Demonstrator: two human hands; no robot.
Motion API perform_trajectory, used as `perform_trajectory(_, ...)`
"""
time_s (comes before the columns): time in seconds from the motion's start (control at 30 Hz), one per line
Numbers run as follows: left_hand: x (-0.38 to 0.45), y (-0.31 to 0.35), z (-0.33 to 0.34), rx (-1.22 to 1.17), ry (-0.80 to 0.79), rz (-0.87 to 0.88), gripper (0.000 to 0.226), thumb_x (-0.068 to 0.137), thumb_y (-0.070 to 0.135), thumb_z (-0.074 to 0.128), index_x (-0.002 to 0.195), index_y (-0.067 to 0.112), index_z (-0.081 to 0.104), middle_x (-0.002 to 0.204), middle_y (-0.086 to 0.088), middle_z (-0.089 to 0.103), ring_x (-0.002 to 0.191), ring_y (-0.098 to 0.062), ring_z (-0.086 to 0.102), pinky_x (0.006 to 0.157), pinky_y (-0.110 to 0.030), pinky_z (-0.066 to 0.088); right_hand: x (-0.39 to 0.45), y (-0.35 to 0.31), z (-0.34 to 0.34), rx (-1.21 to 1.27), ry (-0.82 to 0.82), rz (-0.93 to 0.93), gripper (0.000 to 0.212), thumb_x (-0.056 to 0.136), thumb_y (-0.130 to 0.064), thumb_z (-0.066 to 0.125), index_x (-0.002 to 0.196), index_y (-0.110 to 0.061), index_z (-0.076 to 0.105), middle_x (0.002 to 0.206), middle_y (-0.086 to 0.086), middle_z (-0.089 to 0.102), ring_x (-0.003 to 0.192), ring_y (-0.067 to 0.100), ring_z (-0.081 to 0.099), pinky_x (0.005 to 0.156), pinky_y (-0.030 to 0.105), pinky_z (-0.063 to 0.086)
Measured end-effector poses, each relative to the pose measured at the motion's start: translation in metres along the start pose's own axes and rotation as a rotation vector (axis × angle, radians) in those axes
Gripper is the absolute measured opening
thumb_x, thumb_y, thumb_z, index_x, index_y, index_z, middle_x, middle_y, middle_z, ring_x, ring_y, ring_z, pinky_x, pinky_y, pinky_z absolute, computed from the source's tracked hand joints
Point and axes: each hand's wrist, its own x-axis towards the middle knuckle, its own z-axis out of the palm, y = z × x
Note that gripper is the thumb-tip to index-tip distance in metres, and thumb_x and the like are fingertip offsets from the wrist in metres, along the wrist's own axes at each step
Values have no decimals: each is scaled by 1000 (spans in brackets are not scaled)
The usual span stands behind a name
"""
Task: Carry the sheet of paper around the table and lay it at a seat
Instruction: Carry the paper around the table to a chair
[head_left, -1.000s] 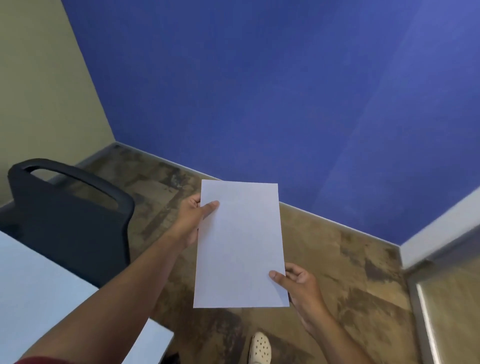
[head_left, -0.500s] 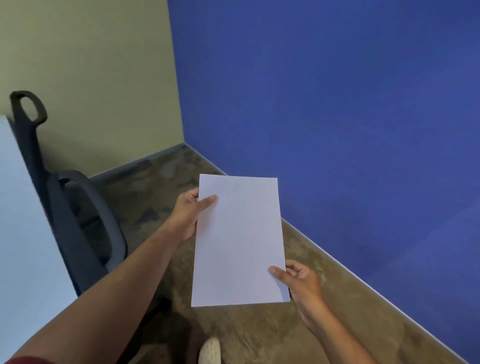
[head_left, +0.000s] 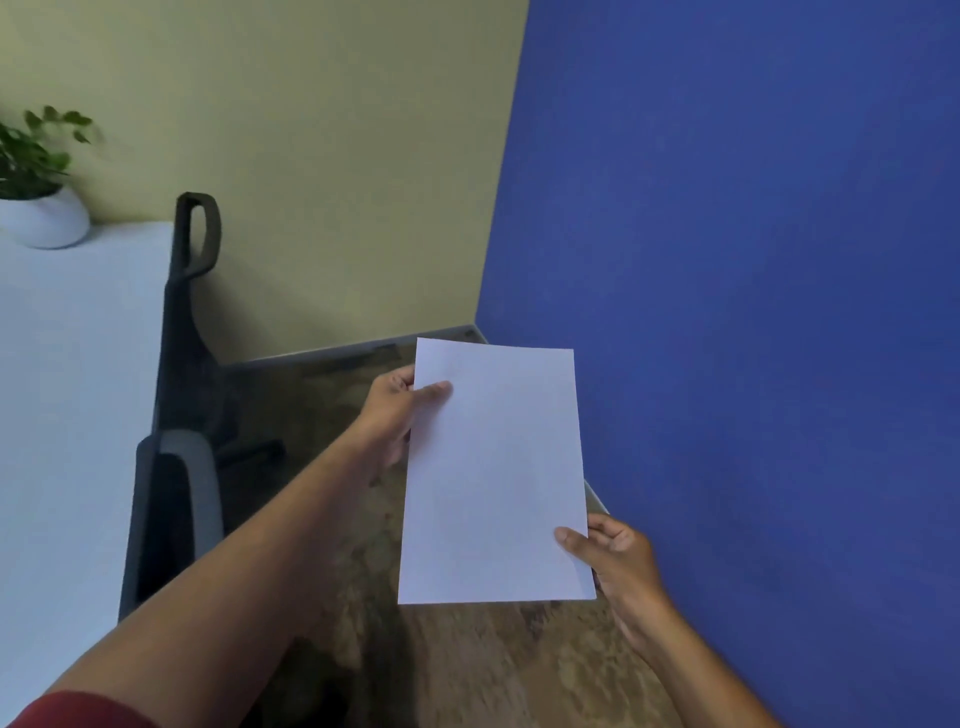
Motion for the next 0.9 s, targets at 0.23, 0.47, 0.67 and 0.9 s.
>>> perform_trajectory(0.23, 92, 48, -55, 31, 139, 68, 23, 101, 4, 71, 123, -2, 76, 118, -26, 79, 100, -42, 78, 95, -59, 63, 127, -51, 62, -12, -159, -2, 18, 91, 2, 78, 109, 3, 75, 103, 13, 84, 94, 29, 82, 84, 35, 67)
perform_trajectory(0.47, 170, 81, -120, 24, 334, 128, 24, 101, 5, 72, 124, -1, 77, 120, -22, 80, 106, -42, 79, 94, -54, 64, 278, -84, 139, -50, -343, 0, 17, 89, 2, 79, 106, 3, 74, 103, 14, 84, 106, 39, 78, 105, 52, 58)
perform_trajectory(0.67, 225, 126, -173, 15, 598, 199, 22, 100, 3, 73, 121, 2, 78, 116, -19, 82, 99, -35, 79, 92, -49, 65, 396, -141, 224, -126, -584, -21, 18, 89, 2, 80, 106, 3, 75, 103, 13, 84, 102, 38, 80, 99, 49, 62)
perform_trajectory(0.9, 252, 169, -237, -27, 783, 251, 26, 100, 3, 73, 126, 4, 77, 118, -15, 82, 101, -33, 80, 91, -45, 66, 476, -190, 325, -201, -760, -58, 19, 89, -3, 82, 106, -2, 76, 102, 10, 85, 95, 33, 82, 94, 47, 63)
